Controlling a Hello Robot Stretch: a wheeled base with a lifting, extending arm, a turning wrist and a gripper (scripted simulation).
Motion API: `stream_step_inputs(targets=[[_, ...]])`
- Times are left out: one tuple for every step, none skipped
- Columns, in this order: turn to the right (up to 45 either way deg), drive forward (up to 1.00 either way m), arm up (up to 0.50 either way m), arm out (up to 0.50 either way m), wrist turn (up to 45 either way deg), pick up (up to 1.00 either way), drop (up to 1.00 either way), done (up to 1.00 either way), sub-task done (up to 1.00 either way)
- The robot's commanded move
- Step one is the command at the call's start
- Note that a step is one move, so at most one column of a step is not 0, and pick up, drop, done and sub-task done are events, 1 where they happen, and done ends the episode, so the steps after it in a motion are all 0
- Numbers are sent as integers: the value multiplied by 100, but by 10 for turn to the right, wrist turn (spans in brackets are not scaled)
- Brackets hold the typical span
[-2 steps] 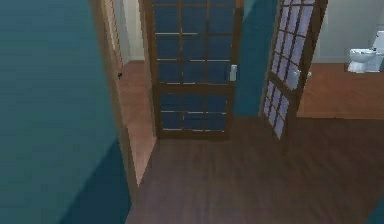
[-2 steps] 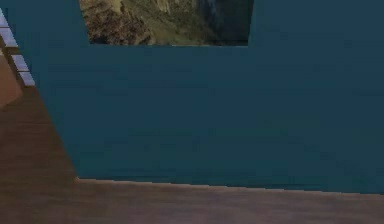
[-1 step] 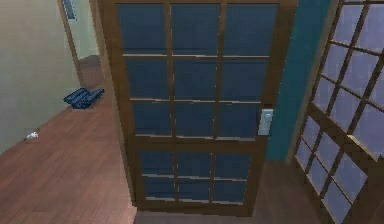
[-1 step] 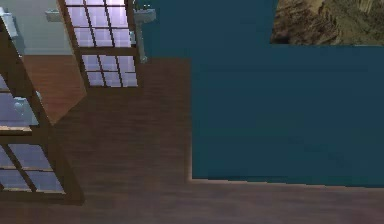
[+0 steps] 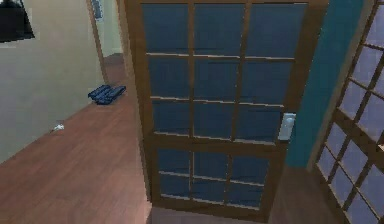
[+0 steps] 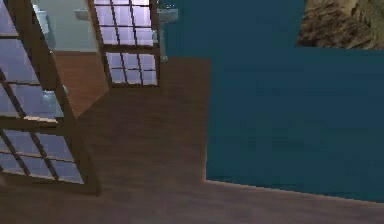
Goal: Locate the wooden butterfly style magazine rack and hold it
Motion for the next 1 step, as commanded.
stream_step_inputs(targets=[[0, 30, 0, 0, 0, 0, 0, 0, 0]])
